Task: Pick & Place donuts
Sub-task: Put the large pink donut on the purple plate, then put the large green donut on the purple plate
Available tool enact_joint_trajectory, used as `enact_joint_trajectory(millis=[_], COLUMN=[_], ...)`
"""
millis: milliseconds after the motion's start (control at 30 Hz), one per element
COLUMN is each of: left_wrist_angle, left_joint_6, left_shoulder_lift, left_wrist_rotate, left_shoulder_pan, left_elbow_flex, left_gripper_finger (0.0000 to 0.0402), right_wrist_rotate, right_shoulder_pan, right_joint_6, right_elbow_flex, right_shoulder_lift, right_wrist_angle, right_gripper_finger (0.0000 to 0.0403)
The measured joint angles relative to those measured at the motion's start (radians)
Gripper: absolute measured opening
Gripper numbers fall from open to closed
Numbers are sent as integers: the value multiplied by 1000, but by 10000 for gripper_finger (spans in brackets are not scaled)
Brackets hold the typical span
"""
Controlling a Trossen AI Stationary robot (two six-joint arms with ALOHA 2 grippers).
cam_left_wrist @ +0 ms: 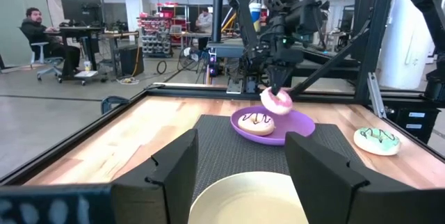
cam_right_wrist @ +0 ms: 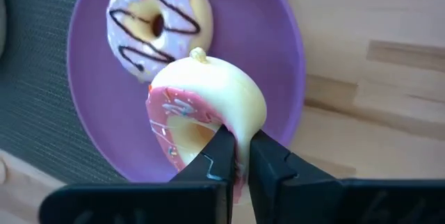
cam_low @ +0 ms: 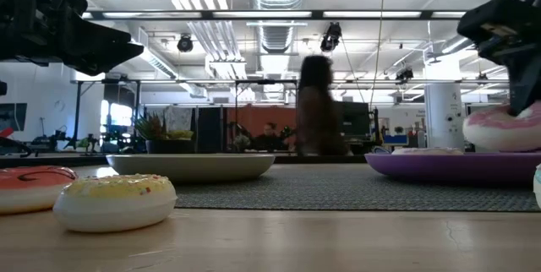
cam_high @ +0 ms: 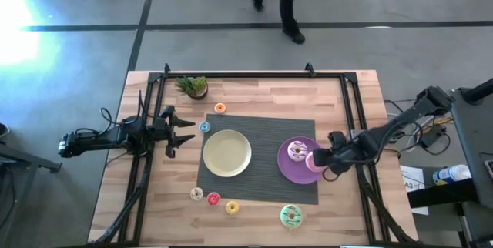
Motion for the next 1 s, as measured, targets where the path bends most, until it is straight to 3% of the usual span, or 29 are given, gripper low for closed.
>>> enact_joint_trajectory(millis=[167, 367, 633, 733, 867, 1000], left_wrist_angle=[0, 0, 0, 0, 0, 0], left_joint_6=[0, 0, 0, 0, 0, 0], left_shoulder_lift=[0, 0, 0, 0, 0, 2], left_wrist_rotate=[0, 0, 0, 0, 0, 0], left_shoulder_pan=[0, 0, 0, 0, 0, 0], left_elbow_flex=[0, 0, 0, 0, 0, 0], left_gripper_finger=[190, 190, 190, 190, 190, 190], right_wrist_rotate=[-37, -237, -183, -191, -219, -375], right_shoulder_pan=[-53, -86, -84, -77, -70, -69], right_joint_6=[-40, -75, -284, -470, -873, -1208], right_elbow_flex=[-34, -61, 60, 106, 179, 217], right_shoulder_lift=[16, 22, 27, 33, 112, 266], right_wrist_angle=[35, 79, -142, -90, 70, 202], right_gripper_finger=[81, 171, 199, 199, 199, 204])
